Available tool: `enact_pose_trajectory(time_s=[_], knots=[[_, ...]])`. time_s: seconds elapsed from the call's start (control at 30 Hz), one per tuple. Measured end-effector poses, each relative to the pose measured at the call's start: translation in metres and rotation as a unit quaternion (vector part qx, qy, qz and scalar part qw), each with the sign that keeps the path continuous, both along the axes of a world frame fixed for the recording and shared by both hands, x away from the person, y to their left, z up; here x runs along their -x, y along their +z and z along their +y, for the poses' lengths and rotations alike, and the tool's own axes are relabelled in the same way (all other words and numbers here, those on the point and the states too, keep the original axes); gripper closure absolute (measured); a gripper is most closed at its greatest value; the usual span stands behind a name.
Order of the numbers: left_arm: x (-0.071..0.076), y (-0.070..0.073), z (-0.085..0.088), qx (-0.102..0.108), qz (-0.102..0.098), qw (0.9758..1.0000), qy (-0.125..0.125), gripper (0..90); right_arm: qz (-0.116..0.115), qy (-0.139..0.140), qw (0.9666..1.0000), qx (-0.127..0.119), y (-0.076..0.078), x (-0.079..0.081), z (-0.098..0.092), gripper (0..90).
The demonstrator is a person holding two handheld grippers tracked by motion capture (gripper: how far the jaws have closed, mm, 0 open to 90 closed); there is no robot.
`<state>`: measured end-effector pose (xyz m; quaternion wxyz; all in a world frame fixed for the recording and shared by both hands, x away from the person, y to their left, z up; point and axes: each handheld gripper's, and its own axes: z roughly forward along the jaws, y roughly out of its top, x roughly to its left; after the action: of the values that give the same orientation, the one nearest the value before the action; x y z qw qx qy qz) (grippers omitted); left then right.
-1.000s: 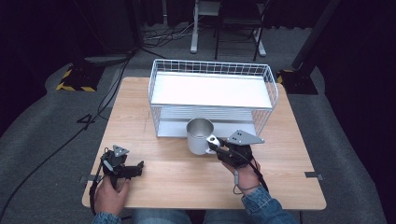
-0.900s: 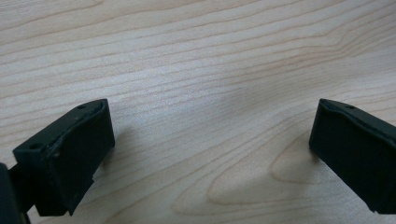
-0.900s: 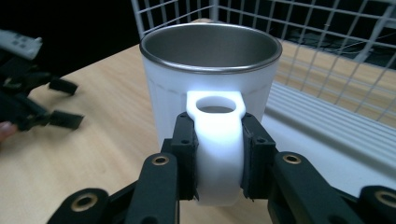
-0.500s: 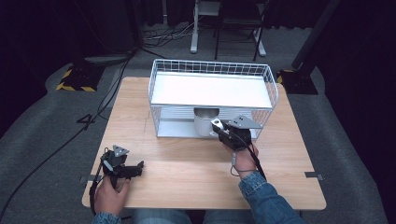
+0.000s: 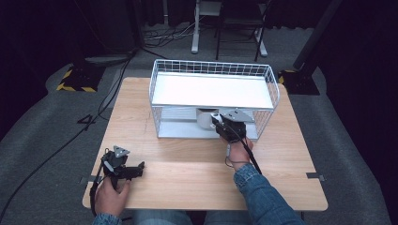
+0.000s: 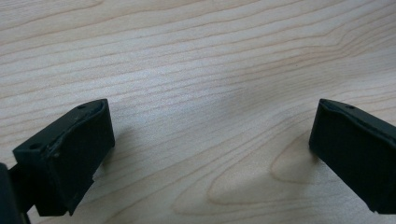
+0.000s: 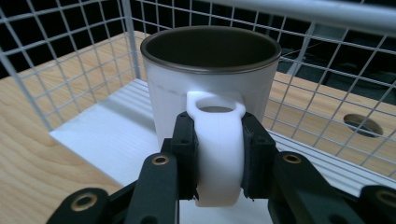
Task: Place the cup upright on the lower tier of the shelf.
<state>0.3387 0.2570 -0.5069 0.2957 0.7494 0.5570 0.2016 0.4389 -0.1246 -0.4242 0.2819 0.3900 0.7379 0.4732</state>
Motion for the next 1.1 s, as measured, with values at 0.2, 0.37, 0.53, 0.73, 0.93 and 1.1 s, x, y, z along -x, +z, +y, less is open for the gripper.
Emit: enact_pose_trajectory(time_s=[0.2, 0.37, 0.53, 0.73, 0.93, 1.1], knots=[[0.000, 0.000, 0.000, 0.000, 0.000, 1.0000, 0.000, 0.4, 0.002, -0.012, 0.9999, 0.003, -0.008, -0.010, 0.003, 71.1], [0.000, 0.000, 0.000, 0.001, -0.001, 1.0000, 0.001, 0.4, 0.007, -0.018, 0.9998, 0.008, -0.014, -0.014, 0.005, 71.1], [0.000, 0.000, 0.000, 0.001, -0.001, 1.0000, 0.001, 0.4, 0.014, -0.023, 0.9996, 0.007, -0.019, -0.016, 0.005, 71.0], [0.000, 0.000, 0.000, 0.001, 0.000, 1.0000, 0.000, 0.4, 0.018, -0.021, 0.9996, 0.004, -0.020, -0.016, 0.002, 70.6], [0.000, 0.000, 0.000, 0.001, 0.000, 1.0000, 0.000, 0.4, 0.023, -0.027, 0.9993, 0.011, -0.022, -0.014, 0.001, 70.2], [0.000, 0.000, 0.000, 0.001, 0.000, 1.0000, 0.000, 0.4, 0.027, -0.027, 0.9992, 0.013, -0.024, -0.012, 0.000, 70.1]])
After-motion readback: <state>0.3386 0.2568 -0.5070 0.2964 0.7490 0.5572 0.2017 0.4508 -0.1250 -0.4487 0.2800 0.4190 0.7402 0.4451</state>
